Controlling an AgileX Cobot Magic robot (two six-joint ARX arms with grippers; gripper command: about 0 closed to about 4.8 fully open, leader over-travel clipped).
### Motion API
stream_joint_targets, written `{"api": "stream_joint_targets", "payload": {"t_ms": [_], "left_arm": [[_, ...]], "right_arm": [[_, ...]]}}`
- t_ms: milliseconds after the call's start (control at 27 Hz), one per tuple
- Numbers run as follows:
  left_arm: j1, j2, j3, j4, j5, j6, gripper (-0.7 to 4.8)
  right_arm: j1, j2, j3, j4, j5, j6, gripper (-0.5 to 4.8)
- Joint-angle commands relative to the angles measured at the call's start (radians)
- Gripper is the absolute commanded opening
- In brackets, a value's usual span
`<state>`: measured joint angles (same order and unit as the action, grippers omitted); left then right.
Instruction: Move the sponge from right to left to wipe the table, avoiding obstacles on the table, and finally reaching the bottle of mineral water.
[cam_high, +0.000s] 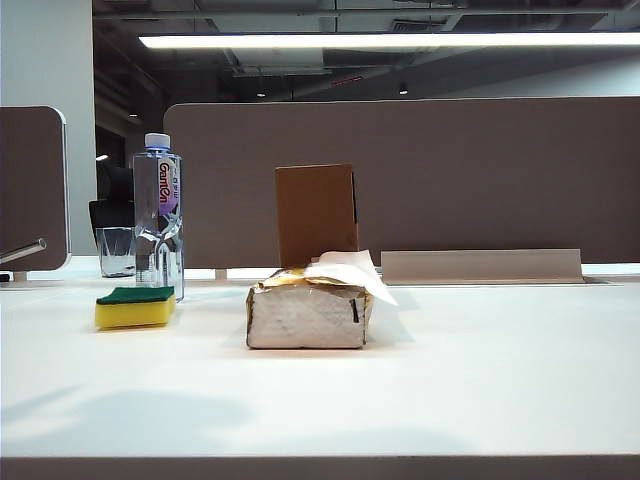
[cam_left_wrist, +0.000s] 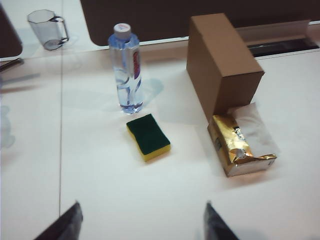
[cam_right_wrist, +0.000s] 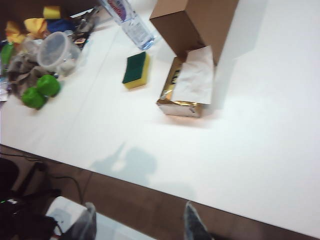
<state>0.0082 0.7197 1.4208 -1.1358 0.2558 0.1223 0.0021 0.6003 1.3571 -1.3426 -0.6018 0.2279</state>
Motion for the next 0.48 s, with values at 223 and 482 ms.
{"api": "stream_joint_targets", "payload": {"t_ms": [223,482], "left_arm": [[0.000,-0.114,-0.085,0.018,-0.111,0.001,3.09],[0.000,-0.186,-0.140,0.048,-0.169,0.002,3.09]], "right_arm": [[0.001,-0.039,0.003,-0.013,0.235,-0.071,2.29],[0.001,-0.090,0.001,0.024,0.440,-0.111,2.28]]}}
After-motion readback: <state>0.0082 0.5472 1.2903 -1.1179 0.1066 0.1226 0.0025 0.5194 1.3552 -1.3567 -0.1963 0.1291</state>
